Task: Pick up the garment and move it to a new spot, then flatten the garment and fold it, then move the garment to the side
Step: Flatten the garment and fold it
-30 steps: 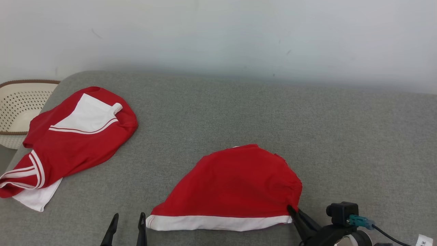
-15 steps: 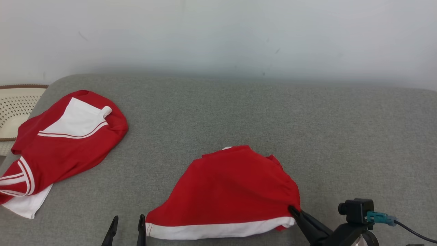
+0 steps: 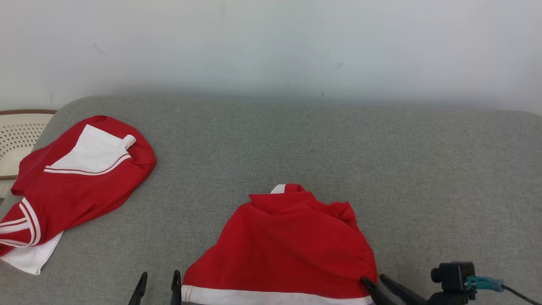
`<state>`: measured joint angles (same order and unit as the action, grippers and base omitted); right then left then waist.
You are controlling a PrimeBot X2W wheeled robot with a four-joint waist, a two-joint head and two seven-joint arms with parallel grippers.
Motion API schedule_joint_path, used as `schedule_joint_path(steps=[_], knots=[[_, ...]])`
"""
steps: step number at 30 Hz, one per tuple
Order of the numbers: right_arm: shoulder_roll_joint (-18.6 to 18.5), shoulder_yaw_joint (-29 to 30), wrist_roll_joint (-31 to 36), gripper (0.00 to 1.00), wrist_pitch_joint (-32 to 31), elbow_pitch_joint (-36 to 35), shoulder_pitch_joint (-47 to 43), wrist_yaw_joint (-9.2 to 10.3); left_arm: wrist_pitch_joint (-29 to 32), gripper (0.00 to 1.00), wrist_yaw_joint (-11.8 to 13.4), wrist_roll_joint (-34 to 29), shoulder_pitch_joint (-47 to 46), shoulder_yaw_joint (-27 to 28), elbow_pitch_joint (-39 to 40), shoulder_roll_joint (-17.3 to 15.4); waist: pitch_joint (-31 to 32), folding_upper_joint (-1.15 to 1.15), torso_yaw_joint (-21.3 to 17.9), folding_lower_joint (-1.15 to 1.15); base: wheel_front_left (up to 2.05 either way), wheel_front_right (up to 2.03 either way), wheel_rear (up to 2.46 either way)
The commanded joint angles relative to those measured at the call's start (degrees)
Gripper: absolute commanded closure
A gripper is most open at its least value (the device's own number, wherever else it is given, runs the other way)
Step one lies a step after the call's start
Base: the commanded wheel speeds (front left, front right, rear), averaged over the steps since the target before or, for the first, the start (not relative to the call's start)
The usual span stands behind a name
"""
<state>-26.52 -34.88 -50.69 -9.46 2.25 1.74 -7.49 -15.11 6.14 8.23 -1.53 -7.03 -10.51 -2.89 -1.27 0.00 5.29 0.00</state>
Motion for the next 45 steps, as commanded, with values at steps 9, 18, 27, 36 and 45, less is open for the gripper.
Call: schedule_joint_path(steps=[9,18,27,36,45], knots=[[-0.03,4.47,-0.93,0.0,2.97,-4.58,-0.64,0.0,-0.08,0.0,-0.25,-0.15,0.57,0.31,-0.37,-0.01,0.35,0.0,-0.02,0.0,0.0,0.0,0.0],[2.79,9.16,7.39,0.0,6.41,2.01,4.97,0.0,-0.08,0.0,-0.03,-0.55,-0.07,0.04,0.75,-0.01,-0.02,0.0,0.12,0.0,0.0,0.0,0.0],[5.8,7.7,8.99,0.0,5.5,13.35,14.4,0.0,-0.08,0.0,0.14,-0.5,-0.78,-0.72,0.9,-0.01,-0.91,0.0,1.78,0.0,0.0,0.0,0.0],[5.76,1.88,4.71,0.0,2.61,23.47,23.12,0.0,-0.08,0.0,0.44,0.33,-1.74,-1.81,0.54,0.0,-1.8,0.0,4.13,0.0,0.0,0.0,0.0],[5.39,-5.23,-3.99,0.75,-2.47,28.68,26.76,-0.01,-0.08,0.0,0.99,1.2,-1.52,-2.36,0.48,0.0,-1.93,0.0,5.61,0.0,0.0,0.0,0.0]])
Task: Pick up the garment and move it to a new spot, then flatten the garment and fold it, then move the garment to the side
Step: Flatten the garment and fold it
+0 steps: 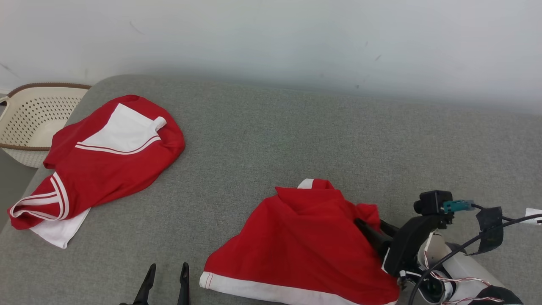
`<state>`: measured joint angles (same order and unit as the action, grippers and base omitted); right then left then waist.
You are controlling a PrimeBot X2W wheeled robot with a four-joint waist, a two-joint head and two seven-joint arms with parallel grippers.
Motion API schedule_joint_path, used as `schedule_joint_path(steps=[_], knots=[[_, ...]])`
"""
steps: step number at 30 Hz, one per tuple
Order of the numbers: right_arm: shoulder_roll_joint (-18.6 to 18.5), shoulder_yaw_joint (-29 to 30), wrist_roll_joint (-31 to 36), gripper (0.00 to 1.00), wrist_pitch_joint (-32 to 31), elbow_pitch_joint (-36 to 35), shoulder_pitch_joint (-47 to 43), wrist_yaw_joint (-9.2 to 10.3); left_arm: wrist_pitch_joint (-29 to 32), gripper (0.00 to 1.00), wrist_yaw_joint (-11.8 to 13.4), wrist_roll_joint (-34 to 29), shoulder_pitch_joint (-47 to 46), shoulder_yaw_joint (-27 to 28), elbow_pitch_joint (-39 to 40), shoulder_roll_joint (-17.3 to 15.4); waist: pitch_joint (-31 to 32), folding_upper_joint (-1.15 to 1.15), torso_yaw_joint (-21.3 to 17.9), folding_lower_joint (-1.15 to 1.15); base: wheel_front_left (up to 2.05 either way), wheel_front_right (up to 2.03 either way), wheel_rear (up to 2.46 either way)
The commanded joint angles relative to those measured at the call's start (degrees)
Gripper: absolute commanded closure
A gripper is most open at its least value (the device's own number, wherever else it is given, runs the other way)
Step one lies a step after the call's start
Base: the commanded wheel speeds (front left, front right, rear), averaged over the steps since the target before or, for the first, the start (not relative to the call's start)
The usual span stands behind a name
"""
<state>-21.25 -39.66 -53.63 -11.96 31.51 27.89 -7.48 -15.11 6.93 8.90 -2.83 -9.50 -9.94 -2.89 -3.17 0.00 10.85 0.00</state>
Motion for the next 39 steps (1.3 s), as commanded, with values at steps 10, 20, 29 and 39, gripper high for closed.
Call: schedule_joint_path(steps=[10,20,29,39], knots=[[-3.17,-3.32,-1.96,1.0,11.83,-0.82,5.7,-0.01,-0.08,0.0,0.44,0.75,-0.22,0.53,0.1,0.0,-0.26,0.0,-0.84,0.0,0.0,0.0,0.0],[-2.76,-1.65,2.96,1.0,23.0,3.42,8.91,-0.01,-0.08,0.0,0.63,0.96,-0.19,0.45,-0.13,-0.01,-0.29,0.0,-1.57,0.0,0.0,0.0,0.0],[-1.71,-1.73,6.57,0.0,24.46,9.76,9.9,-0.01,-0.08,0.0,0.68,1.07,-0.23,0.55,-0.69,0.0,0.38,0.0,-1.62,0.0,0.0,0.0,0.0],[-1.02,5.15,12.44,0.0,27.18,8.93,7.13,-0.01,-0.08,0.0,0.4,0.0,1.2,1.32,0.22,-0.01,1.94,0.0,-3.05,0.0,0.0,0.0,0.0]])
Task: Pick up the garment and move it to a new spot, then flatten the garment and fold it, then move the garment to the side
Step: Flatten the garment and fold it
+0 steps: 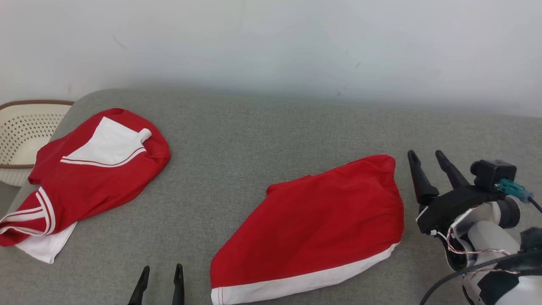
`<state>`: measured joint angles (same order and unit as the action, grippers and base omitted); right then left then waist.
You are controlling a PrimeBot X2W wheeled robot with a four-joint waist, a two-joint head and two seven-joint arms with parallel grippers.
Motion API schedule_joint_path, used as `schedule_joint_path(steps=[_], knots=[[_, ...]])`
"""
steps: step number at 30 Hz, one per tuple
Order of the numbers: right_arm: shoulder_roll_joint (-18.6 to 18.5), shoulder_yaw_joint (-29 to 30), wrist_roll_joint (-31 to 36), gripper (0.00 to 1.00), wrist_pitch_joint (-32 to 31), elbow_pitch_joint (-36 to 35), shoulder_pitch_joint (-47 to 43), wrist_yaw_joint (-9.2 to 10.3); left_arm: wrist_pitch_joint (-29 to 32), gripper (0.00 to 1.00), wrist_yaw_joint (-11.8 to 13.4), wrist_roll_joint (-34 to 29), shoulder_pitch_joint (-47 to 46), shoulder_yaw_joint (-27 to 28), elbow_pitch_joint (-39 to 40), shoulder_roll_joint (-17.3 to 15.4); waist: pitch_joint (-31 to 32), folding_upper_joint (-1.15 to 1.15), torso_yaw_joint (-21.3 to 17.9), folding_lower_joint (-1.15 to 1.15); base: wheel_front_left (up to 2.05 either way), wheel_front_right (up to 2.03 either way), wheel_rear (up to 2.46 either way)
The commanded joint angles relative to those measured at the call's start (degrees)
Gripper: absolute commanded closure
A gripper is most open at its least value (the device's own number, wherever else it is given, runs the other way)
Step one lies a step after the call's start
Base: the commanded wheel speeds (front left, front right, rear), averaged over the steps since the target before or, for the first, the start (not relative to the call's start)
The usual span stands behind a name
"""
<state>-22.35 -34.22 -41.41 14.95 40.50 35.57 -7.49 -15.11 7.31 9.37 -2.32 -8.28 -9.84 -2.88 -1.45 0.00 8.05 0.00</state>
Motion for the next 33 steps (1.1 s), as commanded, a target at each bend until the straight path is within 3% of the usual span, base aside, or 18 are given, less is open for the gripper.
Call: schedule_joint_path(steps=[1,14,33], knots=[[-0.05,1.11,1.18,0.0,0.26,-1.45,-1.44,0.0,-0.08,0.0,-0.04,-0.51,0.86,0.18,0.26,-0.01,0.36,0.0,-0.44,0.0,0.0,0.0,0.0],[1.86,16.09,11.68,0.0,0.19,-22.39,-18.52,0.0,-0.08,0.0,-0.34,-1.74,2.28,1.7,2.27,-0.01,1.94,0.0,-3.05,0.0,0.0,0.0,0.0],[6.58,19.19,16.02,0.0,0.2,-34.38,-33.33,-0.01,-0.08,0.0,-1.08,-3.09,2.42,2.71,4.6,-0.02,4.06,0.0,-5.56,0.0,0.0,0.0,0.0]])
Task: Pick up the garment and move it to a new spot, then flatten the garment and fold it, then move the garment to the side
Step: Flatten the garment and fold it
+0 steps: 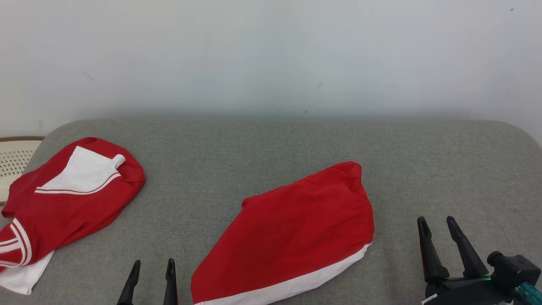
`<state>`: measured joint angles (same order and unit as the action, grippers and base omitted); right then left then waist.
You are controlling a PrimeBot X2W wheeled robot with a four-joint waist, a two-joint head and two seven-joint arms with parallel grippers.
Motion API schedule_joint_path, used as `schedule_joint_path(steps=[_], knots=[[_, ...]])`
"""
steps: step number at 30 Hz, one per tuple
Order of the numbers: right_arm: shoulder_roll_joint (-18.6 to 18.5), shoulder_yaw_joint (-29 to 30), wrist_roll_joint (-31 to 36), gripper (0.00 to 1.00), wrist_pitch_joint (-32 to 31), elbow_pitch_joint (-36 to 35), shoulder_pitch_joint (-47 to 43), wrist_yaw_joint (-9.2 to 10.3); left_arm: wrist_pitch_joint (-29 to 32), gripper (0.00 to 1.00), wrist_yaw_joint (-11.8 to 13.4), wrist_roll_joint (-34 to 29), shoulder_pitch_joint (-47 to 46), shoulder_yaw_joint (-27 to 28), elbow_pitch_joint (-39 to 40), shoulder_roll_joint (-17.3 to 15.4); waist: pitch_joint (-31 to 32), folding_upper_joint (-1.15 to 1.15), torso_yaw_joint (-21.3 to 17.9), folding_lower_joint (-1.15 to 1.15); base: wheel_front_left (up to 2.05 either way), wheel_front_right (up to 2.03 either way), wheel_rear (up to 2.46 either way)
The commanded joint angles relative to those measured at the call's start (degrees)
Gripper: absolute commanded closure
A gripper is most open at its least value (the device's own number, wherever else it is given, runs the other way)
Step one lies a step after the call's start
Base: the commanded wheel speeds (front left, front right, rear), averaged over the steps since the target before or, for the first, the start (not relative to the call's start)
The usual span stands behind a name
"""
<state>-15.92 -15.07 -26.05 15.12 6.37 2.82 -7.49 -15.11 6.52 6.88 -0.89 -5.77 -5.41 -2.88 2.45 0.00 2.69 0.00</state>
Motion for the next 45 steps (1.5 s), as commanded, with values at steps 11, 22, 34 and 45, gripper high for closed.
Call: schedule_joint_path(steps=[11,22,34,45], knots=[[1.62,-0.14,5.78,0.0,0.03,-2.24,-2.57,0.0,-0.07,0.0,-0.74,-1.21,0.79,0.92,-0.14,-0.02,1.04,0.0,-1.4,0.0,0.0,0.0,0.0],[2.96,0.87,6.32,0.0,0.03,-1.1,-2.57,0.0,-0.07,0.0,-1.62,-2.33,0.26,3.93,-0.22,-1.32,1.31,0.0,-1.41,0.0,0.0,0.0,0.0],[3.13,1.26,6.16,0.0,0.03,-1.03,-2.66,0.0,-0.07,0.0,-3.19,-2.97,1.5,6.02,1.21,-1.07,1.43,0.0,-1.36,0.0,0.0,0.0,0.0],[3.1,1.23,6.2,0.0,0.03,-0.52,-2.69,0.0,-0.07,0.0,-2.97,-4.24,2.37,6.59,2.3,-0.84,1.5,0.0,-1.36,0.0,0.0,0.0,0.0]])
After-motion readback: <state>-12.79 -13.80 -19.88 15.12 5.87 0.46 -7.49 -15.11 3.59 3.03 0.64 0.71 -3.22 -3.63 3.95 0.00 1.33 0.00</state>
